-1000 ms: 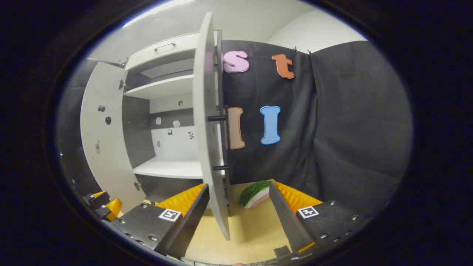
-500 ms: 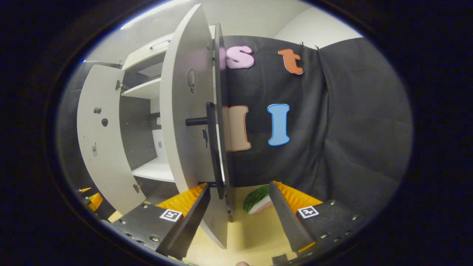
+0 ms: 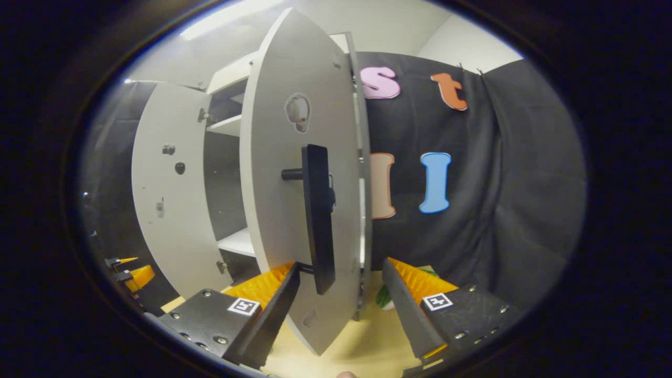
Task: Grasp the bottle in the cabinet with the left hand and place it on the coaster, then close the right door with the right hand and the left door with the left hand.
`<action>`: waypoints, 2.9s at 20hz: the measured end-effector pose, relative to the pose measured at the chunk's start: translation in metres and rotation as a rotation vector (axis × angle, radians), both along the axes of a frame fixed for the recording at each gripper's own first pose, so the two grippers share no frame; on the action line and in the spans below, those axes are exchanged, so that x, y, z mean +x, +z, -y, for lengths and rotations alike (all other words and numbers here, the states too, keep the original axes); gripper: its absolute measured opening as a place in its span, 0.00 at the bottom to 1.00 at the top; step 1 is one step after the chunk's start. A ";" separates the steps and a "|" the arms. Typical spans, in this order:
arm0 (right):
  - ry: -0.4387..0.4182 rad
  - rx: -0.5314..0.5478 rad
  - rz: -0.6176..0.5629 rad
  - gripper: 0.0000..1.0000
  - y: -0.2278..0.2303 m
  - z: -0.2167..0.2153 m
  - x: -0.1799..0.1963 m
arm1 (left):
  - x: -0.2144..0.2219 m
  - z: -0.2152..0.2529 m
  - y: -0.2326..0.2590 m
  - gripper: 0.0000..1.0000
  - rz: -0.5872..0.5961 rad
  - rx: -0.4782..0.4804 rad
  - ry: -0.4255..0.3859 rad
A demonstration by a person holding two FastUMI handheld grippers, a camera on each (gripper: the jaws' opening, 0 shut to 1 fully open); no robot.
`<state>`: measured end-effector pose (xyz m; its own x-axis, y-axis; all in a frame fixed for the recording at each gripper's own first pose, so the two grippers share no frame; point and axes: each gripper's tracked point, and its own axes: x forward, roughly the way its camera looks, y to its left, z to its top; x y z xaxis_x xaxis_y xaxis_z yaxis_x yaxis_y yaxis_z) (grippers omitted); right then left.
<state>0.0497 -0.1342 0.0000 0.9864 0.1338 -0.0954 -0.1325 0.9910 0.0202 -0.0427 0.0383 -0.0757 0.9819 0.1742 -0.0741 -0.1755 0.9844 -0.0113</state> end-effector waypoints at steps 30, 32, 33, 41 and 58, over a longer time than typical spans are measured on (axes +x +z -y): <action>-0.068 -0.051 0.094 0.97 -0.006 -0.154 0.163 | 0.020 -0.145 0.030 0.92 -0.011 -0.076 0.042; -0.093 -0.050 0.098 1.00 -0.007 -0.155 0.166 | 0.023 -0.151 0.033 0.91 -0.010 -0.068 0.034; -0.105 -0.050 0.101 0.96 -0.007 -0.154 0.168 | 0.024 -0.154 0.036 0.90 -0.009 -0.064 0.033; -0.127 -0.030 0.100 0.97 -0.001 -0.159 0.167 | 0.038 -0.154 0.061 0.92 0.012 -0.061 -0.055; -0.127 -0.111 0.074 1.00 -0.014 -0.149 0.103 | 0.066 -0.121 0.101 0.95 0.037 -0.067 -0.246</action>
